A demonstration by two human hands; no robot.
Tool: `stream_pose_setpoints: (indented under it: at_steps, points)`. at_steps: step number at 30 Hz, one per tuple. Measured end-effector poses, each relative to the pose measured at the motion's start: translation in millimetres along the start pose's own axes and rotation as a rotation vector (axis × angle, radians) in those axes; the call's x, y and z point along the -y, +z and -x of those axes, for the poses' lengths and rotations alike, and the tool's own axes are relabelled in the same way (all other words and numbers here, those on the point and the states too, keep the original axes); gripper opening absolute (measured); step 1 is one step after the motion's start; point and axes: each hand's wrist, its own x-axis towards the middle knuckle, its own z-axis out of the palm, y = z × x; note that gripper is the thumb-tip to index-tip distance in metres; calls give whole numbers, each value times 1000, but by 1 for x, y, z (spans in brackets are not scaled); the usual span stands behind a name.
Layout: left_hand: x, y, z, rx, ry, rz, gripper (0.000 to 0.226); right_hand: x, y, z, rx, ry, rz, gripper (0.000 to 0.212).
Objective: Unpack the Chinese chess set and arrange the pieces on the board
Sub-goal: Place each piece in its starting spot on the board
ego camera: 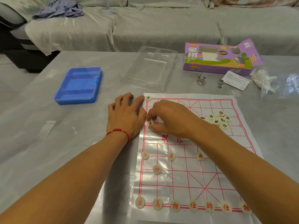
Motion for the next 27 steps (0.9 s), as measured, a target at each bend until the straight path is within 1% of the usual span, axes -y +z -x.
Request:
stream_pose_setpoints:
  at_steps: [3,8,14,24,27]
  points:
    - [1,-1,0,-3,0,12,48,3,5,-4,-19,-3,6,29]
    - [0,-1,0,-1,2,16,49,0,4,1,-52,5,70,38]
    - [0,-1,0,4,-1,23,50,0,9,0,-43,36,64,34]
    - [0,-4,1,4,2,32,49,-2,5,-3,-51,34,90,37]
    - [1,-4,0,8,2,43,49,-21,-10,4,-89,99,58,31]
